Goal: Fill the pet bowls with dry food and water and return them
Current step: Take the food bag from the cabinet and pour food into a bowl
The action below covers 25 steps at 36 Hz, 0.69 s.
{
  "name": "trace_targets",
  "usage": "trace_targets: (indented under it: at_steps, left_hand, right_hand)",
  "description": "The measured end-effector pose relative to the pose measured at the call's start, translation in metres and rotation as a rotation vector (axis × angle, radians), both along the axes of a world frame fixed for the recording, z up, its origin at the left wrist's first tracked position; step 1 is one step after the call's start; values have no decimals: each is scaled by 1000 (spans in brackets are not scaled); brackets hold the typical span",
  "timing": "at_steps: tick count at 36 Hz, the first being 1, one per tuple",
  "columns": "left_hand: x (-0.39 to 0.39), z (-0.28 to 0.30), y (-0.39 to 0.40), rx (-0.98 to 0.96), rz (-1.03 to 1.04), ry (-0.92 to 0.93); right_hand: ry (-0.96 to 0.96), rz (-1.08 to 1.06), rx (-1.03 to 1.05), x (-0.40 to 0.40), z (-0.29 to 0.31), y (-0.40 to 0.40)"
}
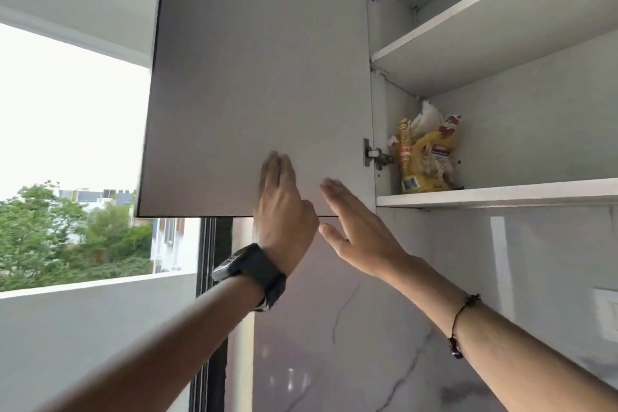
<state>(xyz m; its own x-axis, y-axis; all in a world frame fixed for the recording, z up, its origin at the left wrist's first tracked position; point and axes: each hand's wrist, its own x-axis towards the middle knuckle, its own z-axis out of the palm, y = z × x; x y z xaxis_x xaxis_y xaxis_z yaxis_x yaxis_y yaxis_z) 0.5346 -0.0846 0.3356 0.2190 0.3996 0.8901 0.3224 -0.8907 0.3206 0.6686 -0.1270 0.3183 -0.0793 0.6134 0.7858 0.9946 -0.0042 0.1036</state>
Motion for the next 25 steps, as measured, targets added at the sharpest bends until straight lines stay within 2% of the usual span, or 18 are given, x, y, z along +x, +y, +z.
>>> trace_targets:
  at_steps: [8, 12, 15, 20, 25]
  left_hand:
    - [89, -3, -57, -68, -318, 21]
    - [138, -4, -103, -111, -530, 37]
    - [167, -5, -146, -120, -681, 70]
    - [200, -8, -219, -137, -1032, 75]
    - [215, -15, -266, -364, -1261, -7]
  right_hand:
    - [-20, -341, -22, 61, 0, -111]
    - [-115, -545, 34, 87, 2, -174]
    - [-239, -713, 86, 108, 5, -220]
    - [-450, -988, 36, 124, 19, -285]
    - [-743, -1167, -164, 124, 29, -323]
